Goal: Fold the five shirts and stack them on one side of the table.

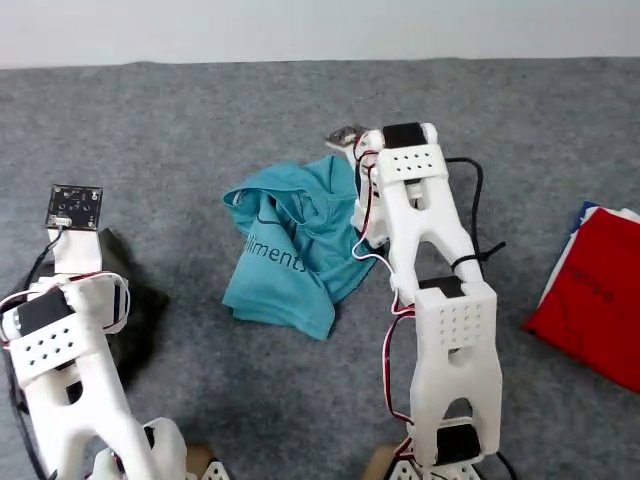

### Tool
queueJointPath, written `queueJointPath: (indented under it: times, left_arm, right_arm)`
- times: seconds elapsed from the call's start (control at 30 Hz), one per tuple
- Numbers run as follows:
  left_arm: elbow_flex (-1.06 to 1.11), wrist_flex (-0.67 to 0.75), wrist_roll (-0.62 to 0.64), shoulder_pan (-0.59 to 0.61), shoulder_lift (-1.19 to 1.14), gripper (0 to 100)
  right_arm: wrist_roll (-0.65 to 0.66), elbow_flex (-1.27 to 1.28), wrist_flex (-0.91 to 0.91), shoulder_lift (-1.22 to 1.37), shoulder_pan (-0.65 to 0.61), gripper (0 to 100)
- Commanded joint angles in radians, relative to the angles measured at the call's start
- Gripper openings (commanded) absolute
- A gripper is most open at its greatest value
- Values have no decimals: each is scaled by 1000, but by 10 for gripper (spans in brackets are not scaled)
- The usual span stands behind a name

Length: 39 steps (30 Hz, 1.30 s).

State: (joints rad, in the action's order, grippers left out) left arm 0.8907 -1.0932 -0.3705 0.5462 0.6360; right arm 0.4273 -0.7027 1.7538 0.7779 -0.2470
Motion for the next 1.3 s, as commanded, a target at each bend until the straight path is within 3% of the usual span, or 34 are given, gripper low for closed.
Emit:
queueJointPath:
  times: [0.0, 0.23, 0.67, 0.73, 0.83, 1.07, 1.27]
  left_arm:
    - [-2, 20, 9, -5, 15, 224]
    - [-2, 20, 9, -5, 15, 224]
    - [-2, 20, 9, -5, 14, 224]
    - [-2, 20, 9, -5, 14, 224]
    - [-2, 20, 9, -5, 15, 224]
    - [-7, 20, 11, -2, 20, 224]
    - [-116, -12, 110, -6, 21, 173]
  right_arm:
    - [-3, -92, 5, -10, -61, 236]
    - [-3, -132, -7, 1, -148, 236]
    - [-3, -137, -5, 185, -87, 227]
    - [-2, -137, 8, 183, -88, 174]
    - [-3, -160, 39, 177, -88, 17]
    - [-3, -170, 42, 30, -42, 10]
    - [-3, -164, 44, -242, 41, 10]
